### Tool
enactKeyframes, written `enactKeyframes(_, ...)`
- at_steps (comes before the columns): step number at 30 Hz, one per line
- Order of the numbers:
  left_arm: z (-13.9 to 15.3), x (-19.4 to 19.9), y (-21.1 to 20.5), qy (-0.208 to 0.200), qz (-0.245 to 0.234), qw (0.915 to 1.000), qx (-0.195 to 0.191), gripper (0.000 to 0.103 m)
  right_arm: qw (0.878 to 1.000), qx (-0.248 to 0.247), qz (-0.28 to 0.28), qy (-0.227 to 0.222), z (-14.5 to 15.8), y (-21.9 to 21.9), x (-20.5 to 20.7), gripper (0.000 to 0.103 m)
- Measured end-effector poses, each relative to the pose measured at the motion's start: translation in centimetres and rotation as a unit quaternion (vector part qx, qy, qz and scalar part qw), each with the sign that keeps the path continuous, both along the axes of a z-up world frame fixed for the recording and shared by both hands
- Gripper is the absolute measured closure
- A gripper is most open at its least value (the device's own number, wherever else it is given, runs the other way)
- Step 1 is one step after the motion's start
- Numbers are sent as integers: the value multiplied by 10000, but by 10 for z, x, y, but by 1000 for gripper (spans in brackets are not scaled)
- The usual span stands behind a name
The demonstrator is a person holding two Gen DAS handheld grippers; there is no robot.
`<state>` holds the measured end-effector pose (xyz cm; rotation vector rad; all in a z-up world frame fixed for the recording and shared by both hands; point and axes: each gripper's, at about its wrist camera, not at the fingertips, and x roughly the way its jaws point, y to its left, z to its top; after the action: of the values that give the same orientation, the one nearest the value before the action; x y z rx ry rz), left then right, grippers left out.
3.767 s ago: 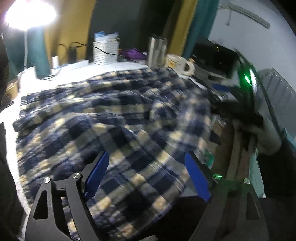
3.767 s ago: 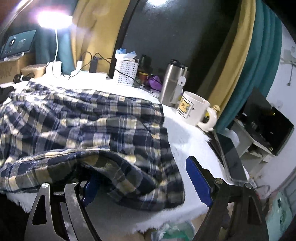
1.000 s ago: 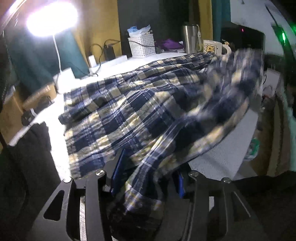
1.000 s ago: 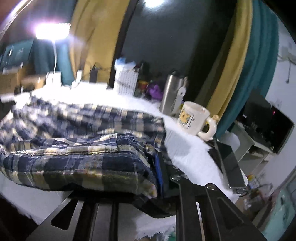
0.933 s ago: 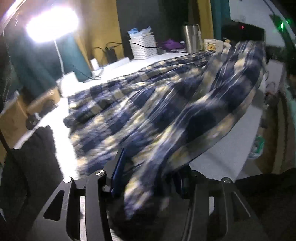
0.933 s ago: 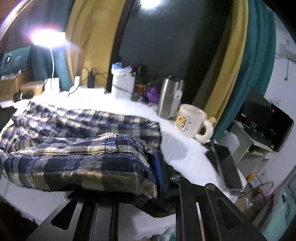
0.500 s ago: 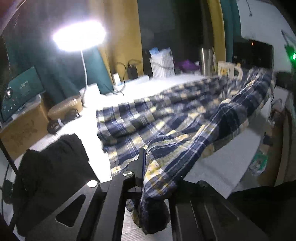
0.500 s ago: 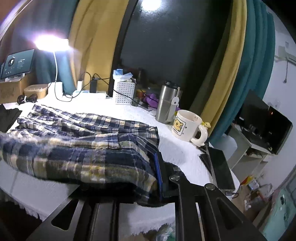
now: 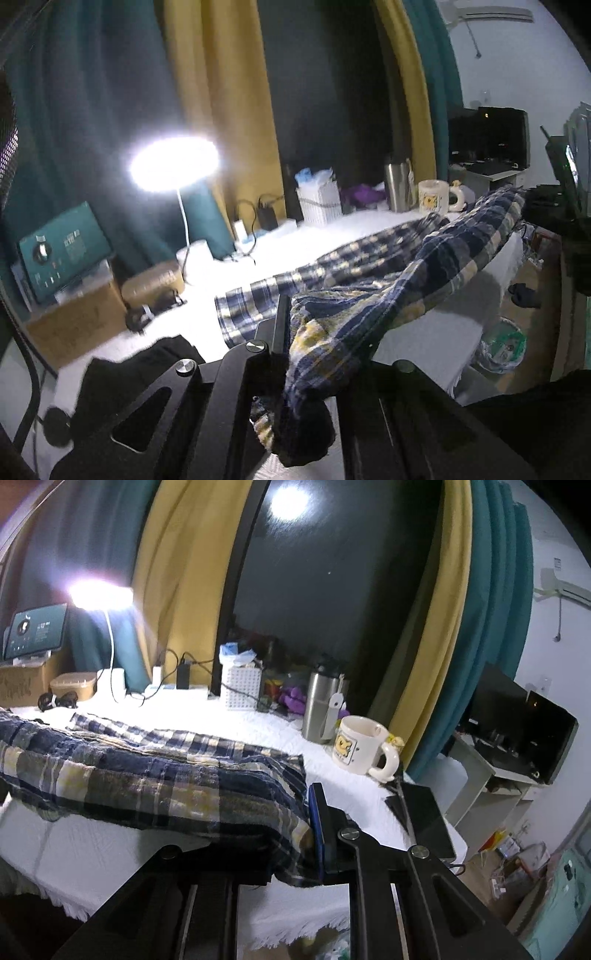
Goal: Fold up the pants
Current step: 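Close the right gripper on the pants edge while the left gripper keeps holding its edge, then hold the pants with both grippers and fold the held edge over onto the pants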
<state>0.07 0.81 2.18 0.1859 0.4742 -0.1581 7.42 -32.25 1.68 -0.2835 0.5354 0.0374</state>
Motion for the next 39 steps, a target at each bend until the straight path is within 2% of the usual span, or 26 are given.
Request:
enactKeyframes(14, 62, -30, -30, -643, -337, 9953, 644, 100, 9983, 366, -102, -432, 27, -23, -19, 87)
enactKeyframes(21, 51, -30, -30, -409, -399, 9955, 751, 100, 9986, 389, -80, -358, 22, -25, -21, 86)
enactKeyframes(28, 48, -24, -24, -295, -425, 9966, 646, 100, 9988, 354, -25, -334, 24, -19, -13, 86)
enactKeyframes(39, 74, -54, -33, -791, -426, 9932, 734, 100, 9975, 366, -30, -605, 42, -21, -26, 86)
